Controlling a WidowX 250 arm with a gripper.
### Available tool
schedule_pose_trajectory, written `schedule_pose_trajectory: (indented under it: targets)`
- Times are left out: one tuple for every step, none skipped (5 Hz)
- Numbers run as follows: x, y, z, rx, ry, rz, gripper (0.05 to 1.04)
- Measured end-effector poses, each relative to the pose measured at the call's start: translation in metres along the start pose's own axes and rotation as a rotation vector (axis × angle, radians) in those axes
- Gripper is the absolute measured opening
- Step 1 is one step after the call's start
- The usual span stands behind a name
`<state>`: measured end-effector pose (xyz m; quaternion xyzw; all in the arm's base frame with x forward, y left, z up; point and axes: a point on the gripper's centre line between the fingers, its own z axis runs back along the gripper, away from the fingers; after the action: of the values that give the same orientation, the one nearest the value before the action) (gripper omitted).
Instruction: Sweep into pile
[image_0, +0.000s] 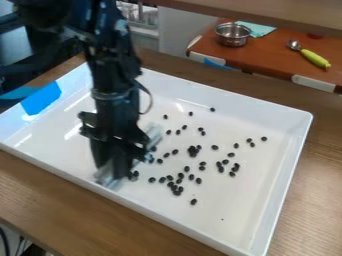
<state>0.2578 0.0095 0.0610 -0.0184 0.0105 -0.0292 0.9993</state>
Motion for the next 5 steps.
schedule_pose_trajectory:
  targets:
    - [0.001, -0.021, -0.001, -0.015, 0.001, 0.003, 0.361]
    - [-0.001, -0.046, 0.000, -0.039, 0.023, 0.018, 0.361]
    - [0.002, -0.065, 0.006, -0.089, 0.035, 0.040, 0.361]
    - [-0.002, -0.082, 0.008, -0.135, 0.061, 0.049, 0.361]
    - [0.004, -0.101, 0.016, -0.168, 0.042, 0.026, 0.361]
